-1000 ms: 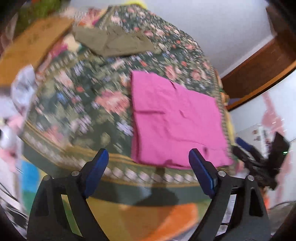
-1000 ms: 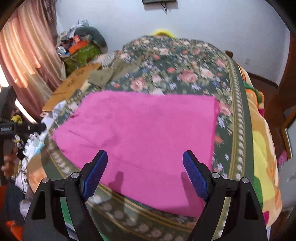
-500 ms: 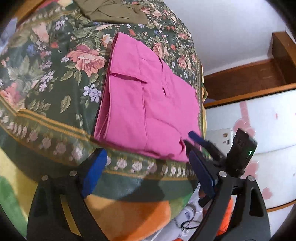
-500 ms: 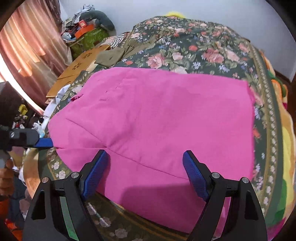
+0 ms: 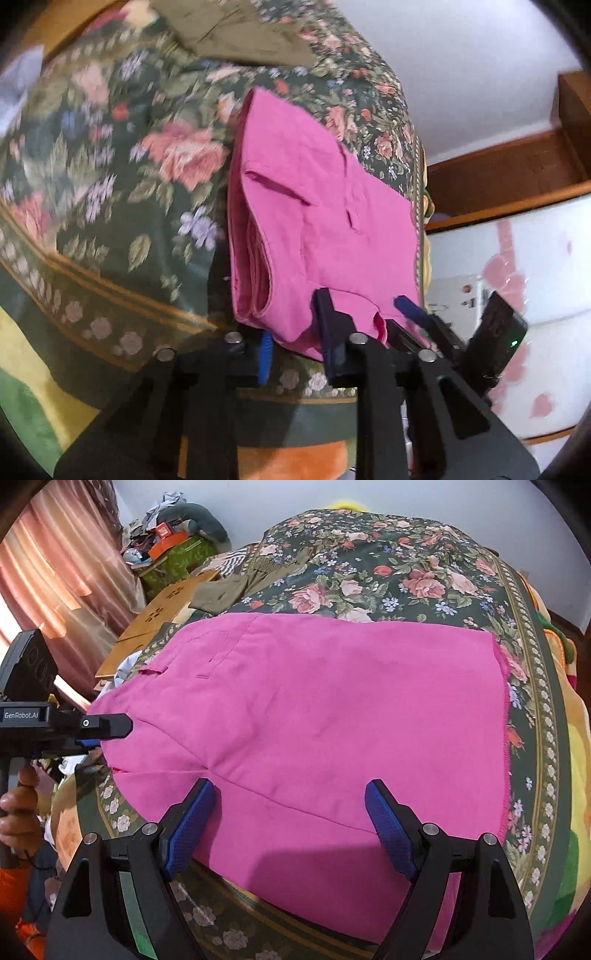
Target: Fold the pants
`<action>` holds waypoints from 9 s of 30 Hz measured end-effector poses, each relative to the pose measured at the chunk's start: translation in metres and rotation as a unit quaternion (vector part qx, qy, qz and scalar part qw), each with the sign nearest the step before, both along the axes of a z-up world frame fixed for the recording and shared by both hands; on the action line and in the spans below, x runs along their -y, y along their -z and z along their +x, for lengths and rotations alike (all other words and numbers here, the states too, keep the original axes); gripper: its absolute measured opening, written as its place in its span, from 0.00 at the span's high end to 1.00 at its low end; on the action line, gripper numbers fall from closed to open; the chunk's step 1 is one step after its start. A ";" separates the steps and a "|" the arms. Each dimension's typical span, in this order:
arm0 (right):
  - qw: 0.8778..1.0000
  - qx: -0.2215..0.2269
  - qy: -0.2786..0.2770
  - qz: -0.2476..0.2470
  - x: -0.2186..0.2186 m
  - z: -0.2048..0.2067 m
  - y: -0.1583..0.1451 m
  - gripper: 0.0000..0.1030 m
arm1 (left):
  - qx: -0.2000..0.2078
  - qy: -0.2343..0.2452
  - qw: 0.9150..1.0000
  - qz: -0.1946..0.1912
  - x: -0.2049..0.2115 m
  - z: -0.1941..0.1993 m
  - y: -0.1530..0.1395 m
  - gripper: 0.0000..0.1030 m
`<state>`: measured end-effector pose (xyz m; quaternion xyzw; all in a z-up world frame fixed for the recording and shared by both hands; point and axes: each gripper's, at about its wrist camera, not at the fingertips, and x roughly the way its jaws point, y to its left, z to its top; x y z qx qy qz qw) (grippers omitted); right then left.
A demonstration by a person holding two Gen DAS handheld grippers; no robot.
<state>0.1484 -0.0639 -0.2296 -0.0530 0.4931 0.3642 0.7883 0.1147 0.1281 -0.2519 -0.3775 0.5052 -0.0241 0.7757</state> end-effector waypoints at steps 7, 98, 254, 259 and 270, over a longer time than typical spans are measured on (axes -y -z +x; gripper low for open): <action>1.000 0.007 0.020 -0.016 0.029 0.000 0.001 0.21 | 0.050 0.030 0.985 0.163 0.033 0.019 -0.046 0.85; 0.991 0.037 0.131 -0.004 0.114 -0.014 -0.023 0.17 | -0.001 0.182 0.912 0.369 0.040 0.080 0.010 0.14; 0.996 0.090 -0.002 -0.014 -0.269 0.270 0.015 0.88 | 0.027 -0.022 0.943 0.332 -0.228 0.297 0.061 0.85; 0.997 0.078 -0.017 -0.024 -0.264 0.272 0.020 0.86 | 0.028 -0.023 0.945 0.326 -0.231 0.295 0.072 0.79; 0.995 0.075 -0.005 -0.063 -0.236 0.256 0.003 0.61 | -0.022 -0.030 0.939 0.341 -0.257 0.255 0.052 0.73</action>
